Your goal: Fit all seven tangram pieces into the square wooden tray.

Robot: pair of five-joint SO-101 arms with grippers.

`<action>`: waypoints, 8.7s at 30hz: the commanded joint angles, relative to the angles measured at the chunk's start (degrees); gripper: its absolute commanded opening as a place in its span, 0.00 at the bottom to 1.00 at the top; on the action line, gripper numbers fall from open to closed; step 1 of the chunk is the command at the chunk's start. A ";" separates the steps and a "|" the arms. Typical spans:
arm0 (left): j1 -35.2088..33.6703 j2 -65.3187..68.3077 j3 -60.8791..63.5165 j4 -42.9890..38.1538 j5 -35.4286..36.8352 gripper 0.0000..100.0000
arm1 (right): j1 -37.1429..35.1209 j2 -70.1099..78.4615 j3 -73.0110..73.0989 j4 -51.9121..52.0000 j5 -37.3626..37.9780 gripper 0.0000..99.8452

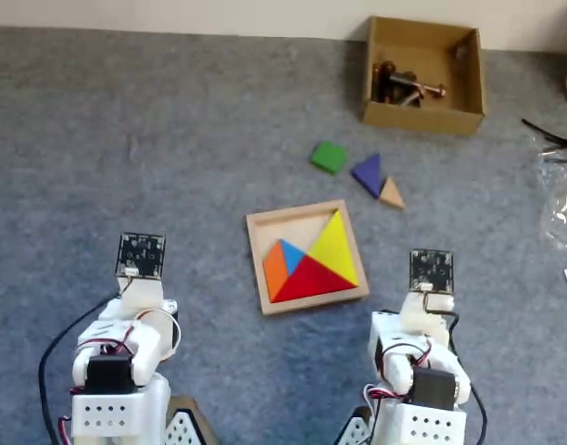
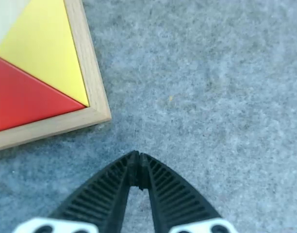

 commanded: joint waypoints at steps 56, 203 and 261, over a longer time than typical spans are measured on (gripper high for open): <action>-0.66 -3.21 3.47 4.92 0.35 0.01 | 21.05 7.60 -30.99 -2.24 0.09 0.01; -0.75 -3.30 3.47 4.92 0.26 0.01 | -10.86 176.04 -162.51 -14.37 20.92 0.31; -0.75 -3.30 3.47 4.92 0.26 0.01 | -13.41 177.45 -175.60 23.16 22.07 0.28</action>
